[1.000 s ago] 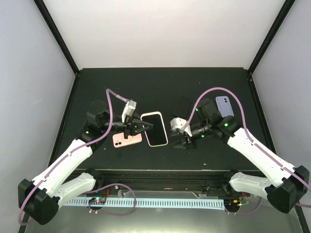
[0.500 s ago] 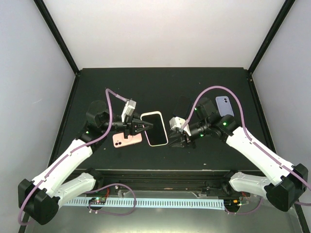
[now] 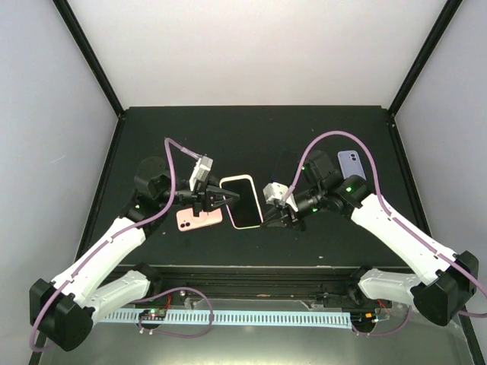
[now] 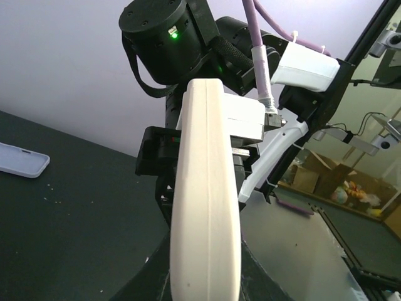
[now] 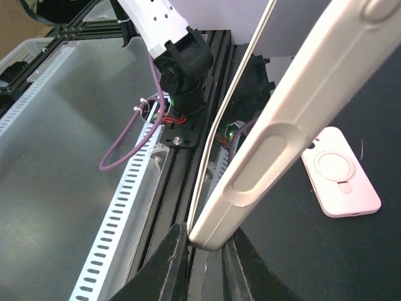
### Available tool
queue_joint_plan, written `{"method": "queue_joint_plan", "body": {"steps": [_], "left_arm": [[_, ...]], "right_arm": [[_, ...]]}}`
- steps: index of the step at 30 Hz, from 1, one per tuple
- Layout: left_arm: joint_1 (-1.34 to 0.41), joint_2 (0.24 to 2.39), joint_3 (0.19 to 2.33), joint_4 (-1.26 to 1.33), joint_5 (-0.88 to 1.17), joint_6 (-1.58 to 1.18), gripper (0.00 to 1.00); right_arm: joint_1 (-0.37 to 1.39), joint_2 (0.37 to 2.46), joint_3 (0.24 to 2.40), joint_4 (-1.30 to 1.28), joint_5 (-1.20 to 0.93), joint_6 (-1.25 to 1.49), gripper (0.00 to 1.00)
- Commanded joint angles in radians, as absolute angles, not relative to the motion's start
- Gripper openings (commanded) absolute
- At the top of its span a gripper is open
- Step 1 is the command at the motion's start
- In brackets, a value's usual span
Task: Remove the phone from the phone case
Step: Remove the phone case from the phone.
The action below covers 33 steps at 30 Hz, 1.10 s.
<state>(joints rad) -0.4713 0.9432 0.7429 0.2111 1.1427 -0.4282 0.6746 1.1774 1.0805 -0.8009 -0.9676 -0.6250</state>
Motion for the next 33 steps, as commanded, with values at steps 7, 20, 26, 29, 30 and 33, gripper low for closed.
{"method": "queue_joint_plan", "body": {"steps": [7, 20, 26, 29, 30, 33], "left_arm": [[-0.474, 0.955, 0.736, 0.395, 1.262, -0.559, 0.02], [-0.502, 0.956, 0.73, 0.459, 1.316, -0.611, 0.02], [-0.506, 0.955, 0.732, 0.459, 1.323, -0.611, 0.02], [-0.506, 0.954, 0.732, 0.459, 1.325, -0.611, 0.02], [-0.506, 0.953, 0.732, 0.459, 1.324, -0.611, 0.02], [-0.506, 0.952, 0.731, 0.457, 1.325, -0.611, 0.02]], "right_arm": [[0.687, 1.192, 1.158, -0.907, -0.862, -0.833, 0.12], [0.69, 1.22, 1.182, -0.893, -0.729, -0.864, 0.11], [0.689, 1.233, 1.172, -0.853, -0.709, -0.846, 0.08], [0.684, 1.239, 1.17, -0.835, -0.702, -0.835, 0.08], [0.682, 1.242, 1.17, -0.829, -0.703, -0.827, 0.08], [0.665, 1.249, 1.173, -0.799, -0.709, -0.787, 0.06]]}}
